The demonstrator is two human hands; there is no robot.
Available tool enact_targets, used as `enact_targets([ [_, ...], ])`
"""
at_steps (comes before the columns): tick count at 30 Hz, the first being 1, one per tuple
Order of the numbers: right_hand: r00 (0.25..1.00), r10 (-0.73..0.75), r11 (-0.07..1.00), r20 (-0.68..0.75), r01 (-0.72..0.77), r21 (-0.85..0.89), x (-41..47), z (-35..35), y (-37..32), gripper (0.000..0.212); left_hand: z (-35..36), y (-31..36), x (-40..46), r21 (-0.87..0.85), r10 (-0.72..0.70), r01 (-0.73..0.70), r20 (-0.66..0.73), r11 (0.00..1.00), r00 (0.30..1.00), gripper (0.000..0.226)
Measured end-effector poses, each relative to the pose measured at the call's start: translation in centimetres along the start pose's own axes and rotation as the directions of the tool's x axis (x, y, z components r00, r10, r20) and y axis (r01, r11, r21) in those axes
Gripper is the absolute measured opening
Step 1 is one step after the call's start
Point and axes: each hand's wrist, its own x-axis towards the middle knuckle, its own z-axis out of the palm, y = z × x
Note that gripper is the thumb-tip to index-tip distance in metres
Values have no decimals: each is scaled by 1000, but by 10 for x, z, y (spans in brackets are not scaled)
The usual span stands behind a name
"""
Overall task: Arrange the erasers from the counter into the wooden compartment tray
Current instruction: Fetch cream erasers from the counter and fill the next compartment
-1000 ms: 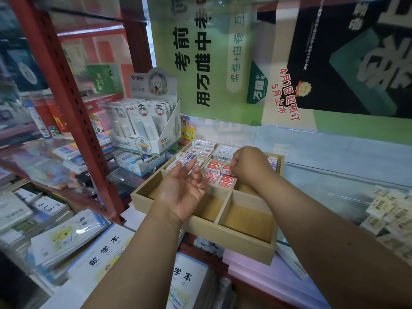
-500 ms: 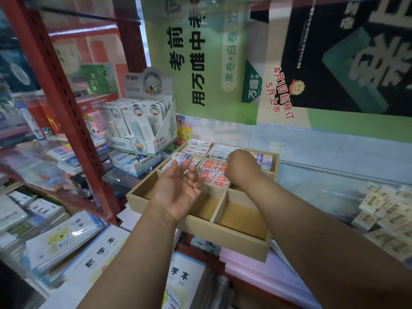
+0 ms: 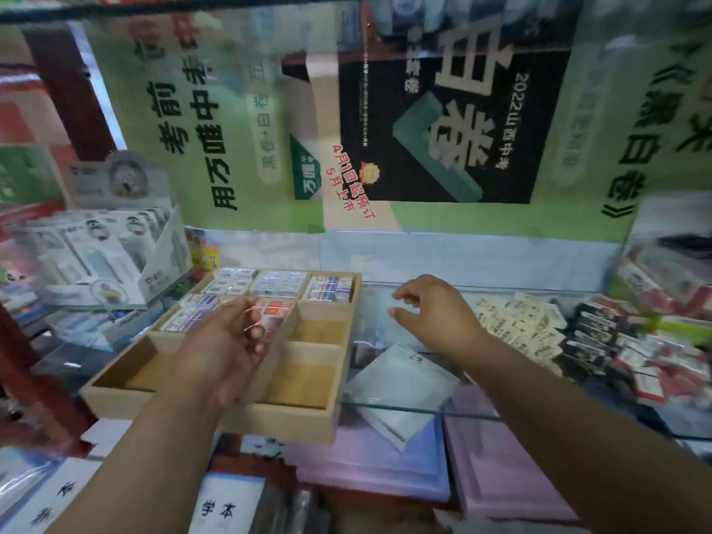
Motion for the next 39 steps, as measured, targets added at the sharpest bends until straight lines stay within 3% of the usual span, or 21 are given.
enact_targets([
  [4, 976, 207, 960, -63, -215, -178, -8, -50, 66, 48, 38, -17, -20, 7, -40, 39, 104, 999, 994, 19],
  [7, 926, 375, 844, -38, -359, -399, -15, -74, 101, 70, 67, -31, -37, -7, -100, 102, 137, 995, 985, 18],
  [11, 907, 421, 732, 14, -331, -596, -31, -72, 120, 89, 101, -56, -59, -59, -190, 203, 174, 977, 966, 18],
  [16, 915, 403, 709, 32, -290, -643, -34, -65, 129, 94, 128, -89, -79, -77, -323, 342, 191, 937, 927, 15],
  [21, 919, 390, 777, 62, -293, -557, -28, -62, 128, 83, 149, -125, -94, -102, -532, 570, 258, 815, 807, 19],
  [24, 942, 327, 837, 79, -250, -487, -25, -59, 124, 72, 162, -142, -91, -113, -606, 653, 282, 749, 744, 34],
  [28, 962, 250, 875, 111, -175, -451, -25, -56, 123, 56, 171, -153, -81, -185, -600, 662, 297, 727, 742, 45],
  [33, 967, 220, 942, 131, -176, -287, -22, -52, 128, 42, 170, -157, -74, -206, -598, 653, 273, 729, 753, 46],
  [36, 971, 233, 961, 52, -222, -162, -19, -52, 131, 27, 169, -157, -77, -200, -596, 648, 265, 735, 758, 43],
  [39, 961, 265, 964, -78, -267, -17, -12, -61, 127, 25, 167, -153, -81, -191, -598, 648, 260, 737, 758, 41],
])
